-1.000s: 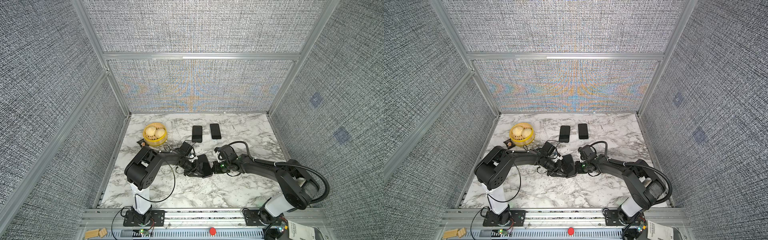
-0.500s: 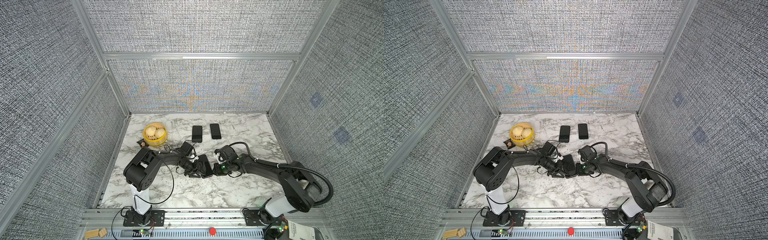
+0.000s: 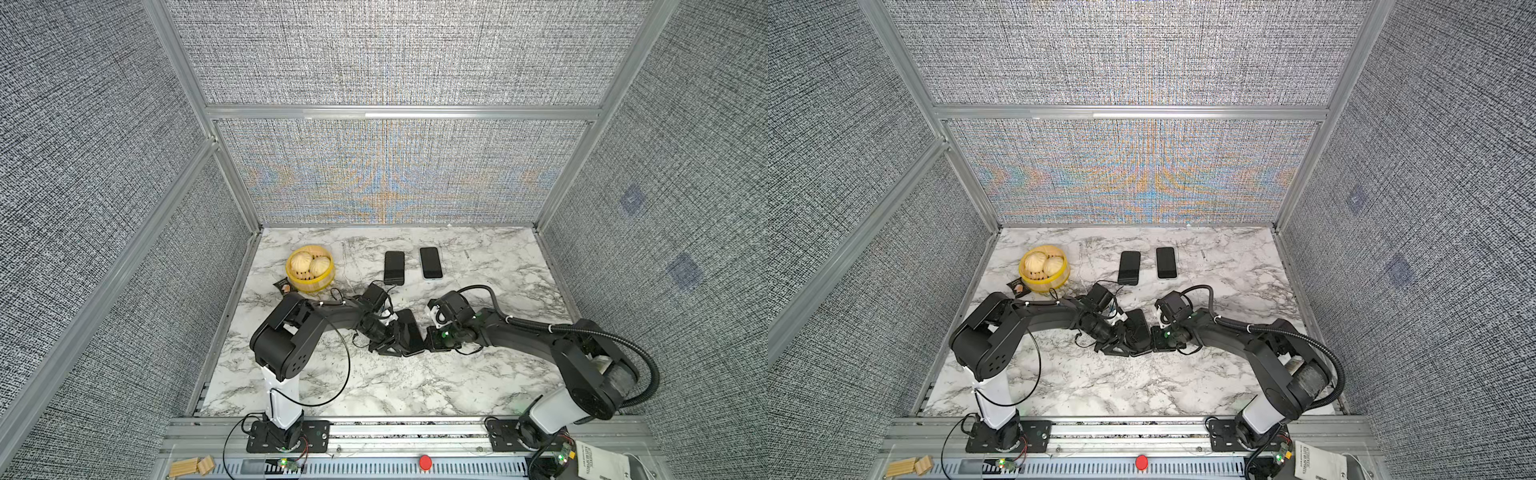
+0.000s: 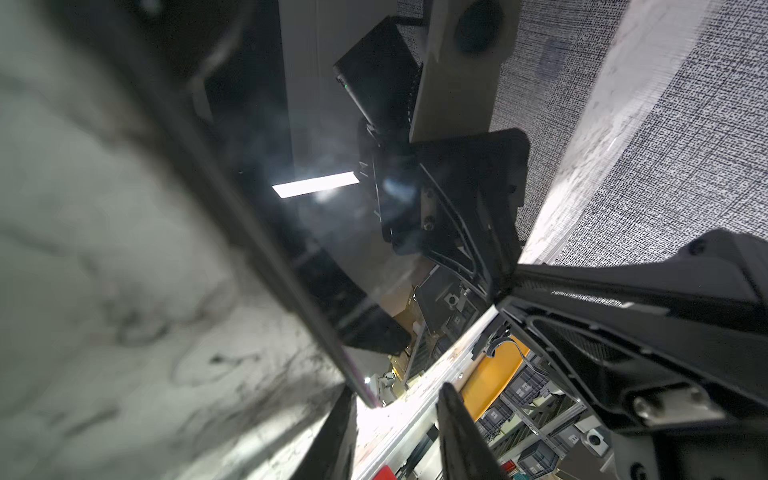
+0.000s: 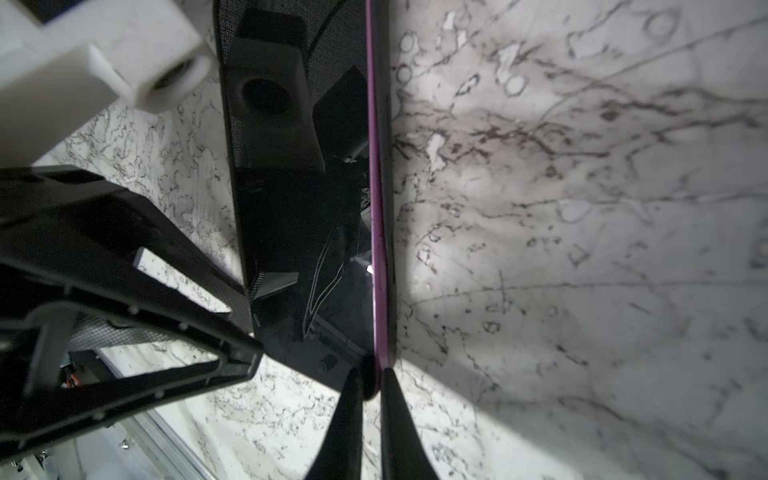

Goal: Put the phone into the phone case

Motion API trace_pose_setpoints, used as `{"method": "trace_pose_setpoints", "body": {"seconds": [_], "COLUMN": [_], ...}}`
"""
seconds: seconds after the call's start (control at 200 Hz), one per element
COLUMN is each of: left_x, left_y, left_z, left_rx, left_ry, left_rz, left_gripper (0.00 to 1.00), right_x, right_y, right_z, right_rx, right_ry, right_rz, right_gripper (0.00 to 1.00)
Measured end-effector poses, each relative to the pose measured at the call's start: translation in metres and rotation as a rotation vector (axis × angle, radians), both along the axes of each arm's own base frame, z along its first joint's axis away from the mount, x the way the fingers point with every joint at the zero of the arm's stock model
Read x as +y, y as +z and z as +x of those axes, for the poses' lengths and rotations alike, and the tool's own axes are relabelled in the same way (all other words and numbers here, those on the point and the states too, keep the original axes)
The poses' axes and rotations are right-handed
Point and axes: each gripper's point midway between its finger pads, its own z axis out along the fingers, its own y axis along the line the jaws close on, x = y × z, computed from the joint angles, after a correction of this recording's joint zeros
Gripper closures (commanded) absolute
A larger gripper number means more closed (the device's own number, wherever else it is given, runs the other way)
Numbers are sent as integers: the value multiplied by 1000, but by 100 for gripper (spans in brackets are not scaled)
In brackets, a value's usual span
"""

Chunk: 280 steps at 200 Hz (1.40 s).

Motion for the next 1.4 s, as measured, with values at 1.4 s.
{"method": "trace_pose_setpoints", "body": {"seconds": [1.4], "left_x": [5], "left_y": [2], "left_z": [-3], "left_rx": [18], "left_ry": [-42], "left_rz": [80], "left_gripper": [58], "right_x": [-10], "right_y": [4], "right_z": [-8], "right_rx": [-11], "right_ry": [-8], "right_rz": [-28], "right_gripper": [78]}}
